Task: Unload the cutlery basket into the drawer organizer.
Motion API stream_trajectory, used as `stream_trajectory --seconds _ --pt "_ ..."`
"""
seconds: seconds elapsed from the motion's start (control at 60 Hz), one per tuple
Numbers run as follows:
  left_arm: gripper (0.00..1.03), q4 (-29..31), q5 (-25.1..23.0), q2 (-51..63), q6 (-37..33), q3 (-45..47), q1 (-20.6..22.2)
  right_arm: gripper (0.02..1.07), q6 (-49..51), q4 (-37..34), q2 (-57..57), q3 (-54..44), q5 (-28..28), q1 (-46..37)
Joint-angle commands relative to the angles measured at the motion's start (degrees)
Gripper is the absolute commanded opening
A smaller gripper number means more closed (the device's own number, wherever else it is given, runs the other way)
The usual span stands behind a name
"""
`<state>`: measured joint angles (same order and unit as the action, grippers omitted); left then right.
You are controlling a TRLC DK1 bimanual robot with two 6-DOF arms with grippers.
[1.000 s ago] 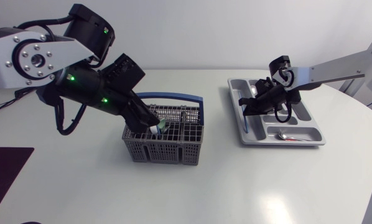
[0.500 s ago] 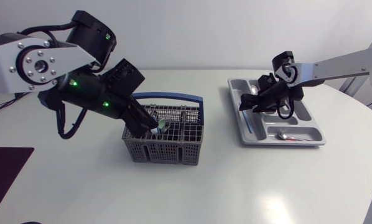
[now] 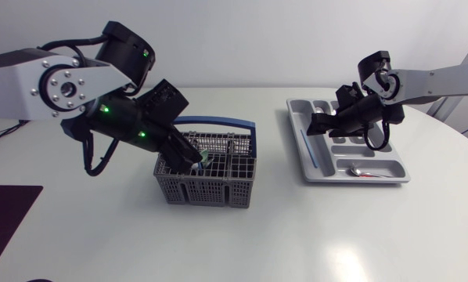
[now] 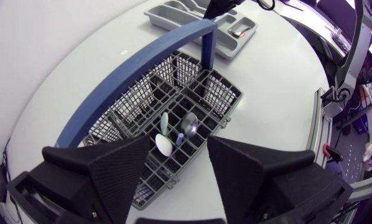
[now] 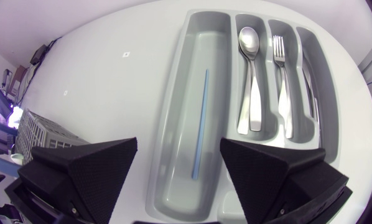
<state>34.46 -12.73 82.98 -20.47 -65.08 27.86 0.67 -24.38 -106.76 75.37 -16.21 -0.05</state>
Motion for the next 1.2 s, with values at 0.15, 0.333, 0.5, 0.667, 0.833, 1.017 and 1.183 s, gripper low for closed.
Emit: stream_trajectory --seconds 0.15,0.333,0.5,0.667,0.833,1.017,1.183 --pt "0.49 -1.2 0.3 2.4 2.2 -2.2 1.5 0.97 1.8 -0.7 5.2 -5.4 1.4 0.8" --pt "0.38 -2.2 0.4 3.6 2.5 -2.8 1.3 0.97 2.2 -0.4 7.5 -7.8 1.4 0.8" --pt "0.35 -2.2 0.9 3.5 2.2 -2.2 1.1 0.97 2.8 0.0 8.1 -8.9 1.4 0.6" --pt "0.30 -2.2 2.0 2.4 2.1 -1.5 0.8 0.97 2.9 0.1 8.2 -8.9 1.4 0.7" --pt "0.24 -2.2 2.9 2.3 2.0 -1.4 0.7 0.97 2.9 0.7 8.6 -9.6 1.4 0.8" --pt "0.12 -2.2 3.4 2.1 2.0 -1.1 0.8 0.97 3.5 1.1 9.7 -10.9 1.4 0.8" --pt "0.03 -2.2 4.6 1.5 1.9 -1.0 1.3 0.97 4.2 1.0 13.1 -12.4 2.6 1.3"
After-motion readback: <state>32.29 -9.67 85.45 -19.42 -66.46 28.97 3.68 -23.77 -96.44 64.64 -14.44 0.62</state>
